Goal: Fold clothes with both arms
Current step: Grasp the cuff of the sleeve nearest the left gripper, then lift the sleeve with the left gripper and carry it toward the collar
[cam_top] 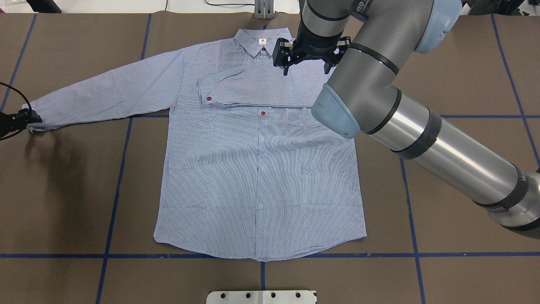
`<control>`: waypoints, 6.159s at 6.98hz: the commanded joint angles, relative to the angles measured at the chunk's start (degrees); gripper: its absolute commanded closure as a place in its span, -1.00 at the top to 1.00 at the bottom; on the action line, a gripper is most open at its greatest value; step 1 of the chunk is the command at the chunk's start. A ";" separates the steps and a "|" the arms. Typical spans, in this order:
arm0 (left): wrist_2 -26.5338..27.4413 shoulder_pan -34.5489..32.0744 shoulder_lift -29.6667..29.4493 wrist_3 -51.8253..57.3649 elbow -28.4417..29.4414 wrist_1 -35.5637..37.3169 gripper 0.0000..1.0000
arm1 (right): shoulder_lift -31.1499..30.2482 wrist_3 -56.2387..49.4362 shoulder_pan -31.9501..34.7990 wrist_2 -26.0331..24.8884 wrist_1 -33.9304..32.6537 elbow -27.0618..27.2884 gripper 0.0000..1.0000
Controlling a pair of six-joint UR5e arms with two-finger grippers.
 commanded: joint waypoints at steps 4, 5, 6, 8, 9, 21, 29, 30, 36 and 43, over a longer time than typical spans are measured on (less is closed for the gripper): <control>-0.09 0.00 0.00 -0.05 -0.46 0.00 -0.11 | -0.04 0.27 0.09 0.09 0.43 -0.02 0.98; -0.09 0.00 0.00 -0.05 -0.46 0.00 -0.16 | -0.48 0.18 0.00 0.09 0.51 0.07 0.99; -0.09 0.00 0.00 0.21 -0.46 0.00 -0.16 | -1.00 0.26 0.00 0.09 1.91 0.07 0.98; -0.35 -0.09 0.52 0.39 -2.12 0.09 -0.16 | -1.62 0.35 0.00 0.09 2.89 0.07 0.99; -0.35 -0.09 0.61 0.48 -2.47 0.26 -0.16 | -1.71 0.35 0.00 0.09 2.89 0.07 0.99; -8.96 -3.59 0.62 0.04 -20.70 13.12 -1.00 | -5.38 -0.08 0.00 0.17 3.06 2.78 0.99; -8.88 -3.43 -31.89 -0.49 -34.84 59.42 -1.00 | -23.22 -3.15 6.06 2.28 2.18 16.49 0.99; -8.70 -2.47 -36.78 -0.57 -29.51 59.41 -1.00 | -25.42 -5.25 7.63 4.64 2.18 16.77 0.99; -8.62 5.61 -45.61 -14.45 -26.30 55.11 -1.00 | -28.78 -9.67 9.67 6.33 2.53 16.25 0.99; -1.10 10.70 -45.09 -16.57 -22.79 47.23 -1.00 | -28.34 -9.58 9.32 6.33 2.80 14.93 0.99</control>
